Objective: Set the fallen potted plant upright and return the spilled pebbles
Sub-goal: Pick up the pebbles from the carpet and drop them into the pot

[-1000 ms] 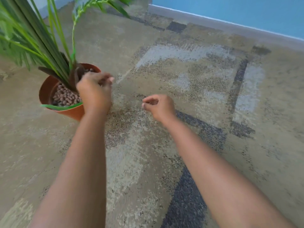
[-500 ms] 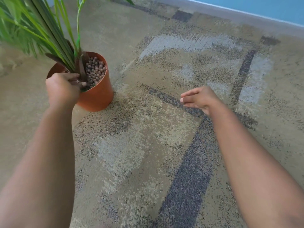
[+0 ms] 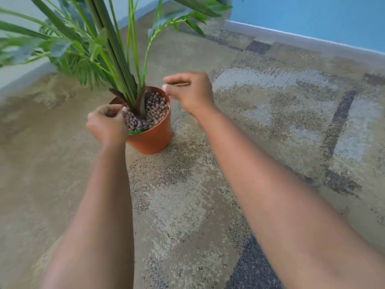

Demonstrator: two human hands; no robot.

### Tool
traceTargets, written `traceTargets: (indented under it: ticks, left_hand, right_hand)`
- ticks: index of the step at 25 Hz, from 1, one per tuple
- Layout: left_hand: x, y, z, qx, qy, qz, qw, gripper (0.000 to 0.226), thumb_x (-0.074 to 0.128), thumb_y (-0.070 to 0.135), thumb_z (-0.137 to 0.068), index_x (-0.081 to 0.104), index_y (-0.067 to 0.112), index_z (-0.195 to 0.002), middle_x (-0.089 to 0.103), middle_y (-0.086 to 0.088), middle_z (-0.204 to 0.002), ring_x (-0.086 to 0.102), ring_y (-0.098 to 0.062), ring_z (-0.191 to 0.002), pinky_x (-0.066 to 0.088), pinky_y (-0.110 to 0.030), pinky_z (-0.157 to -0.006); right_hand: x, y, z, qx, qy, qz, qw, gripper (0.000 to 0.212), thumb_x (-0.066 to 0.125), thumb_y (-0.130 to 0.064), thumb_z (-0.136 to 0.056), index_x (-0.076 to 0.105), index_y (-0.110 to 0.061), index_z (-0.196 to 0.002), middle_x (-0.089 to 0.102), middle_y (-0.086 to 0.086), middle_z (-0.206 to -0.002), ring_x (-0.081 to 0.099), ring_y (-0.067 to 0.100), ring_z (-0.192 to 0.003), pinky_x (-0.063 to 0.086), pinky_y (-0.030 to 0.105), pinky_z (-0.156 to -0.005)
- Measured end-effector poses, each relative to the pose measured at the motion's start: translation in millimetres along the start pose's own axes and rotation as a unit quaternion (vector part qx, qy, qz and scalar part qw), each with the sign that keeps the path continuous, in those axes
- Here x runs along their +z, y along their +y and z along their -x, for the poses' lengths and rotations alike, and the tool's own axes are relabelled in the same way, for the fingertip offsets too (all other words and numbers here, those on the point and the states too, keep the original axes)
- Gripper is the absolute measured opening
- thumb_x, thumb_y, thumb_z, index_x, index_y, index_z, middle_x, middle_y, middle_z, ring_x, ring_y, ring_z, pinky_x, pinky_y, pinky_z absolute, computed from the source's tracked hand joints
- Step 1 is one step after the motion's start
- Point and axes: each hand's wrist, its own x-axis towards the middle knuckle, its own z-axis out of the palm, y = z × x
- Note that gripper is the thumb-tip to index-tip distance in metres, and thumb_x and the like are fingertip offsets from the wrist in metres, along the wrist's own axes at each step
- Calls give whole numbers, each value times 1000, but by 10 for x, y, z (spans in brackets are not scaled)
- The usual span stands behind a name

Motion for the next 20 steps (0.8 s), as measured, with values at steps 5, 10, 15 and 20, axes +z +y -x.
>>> traceTargets:
  ticks: [5,10,15,20]
  left_hand:
    - [82,-37,160,31,-28,-48,998,4,80,23,-77,76,23,-79,64,14,-64,61,-4,-61,54,-23,-69]
    - [185,-110,310,34,-34,-60,997,7,75,15,-80,77,21,-83,67,8,-73,65,-11,-71,53,-26,-70]
    - [184,-156,294,9,0,-22,1000,10,71,13,-81,76,21,-86,72,4,-82,64,-10,-71,51,-22,-68]
    - [111,-172,372,32,-16,20,999,4,73,17,-83,75,19,-86,72,2,-82,68,-13,-75,59,-33,-78]
  right_hand:
    - [595,76,108,-72,-39,130,988,15,80,-7,-75,80,-11,-89,78,4,-90,70,10,-78,54,19,-81]
    - [773,329,244,-83,-86,242,963,14,70,-9,-85,80,-14,-93,76,8,-97,67,23,-94,49,33,-94]
    - [842,338,379,-125,-94,253,955,20,61,-8,-90,76,-8,-105,70,16,-104,64,30,-96,51,37,-87]
    - [918,497,682,-189,-87,281,937,20,54,0,-92,72,2,-101,69,19,-104,57,32,-104,43,34,-93]
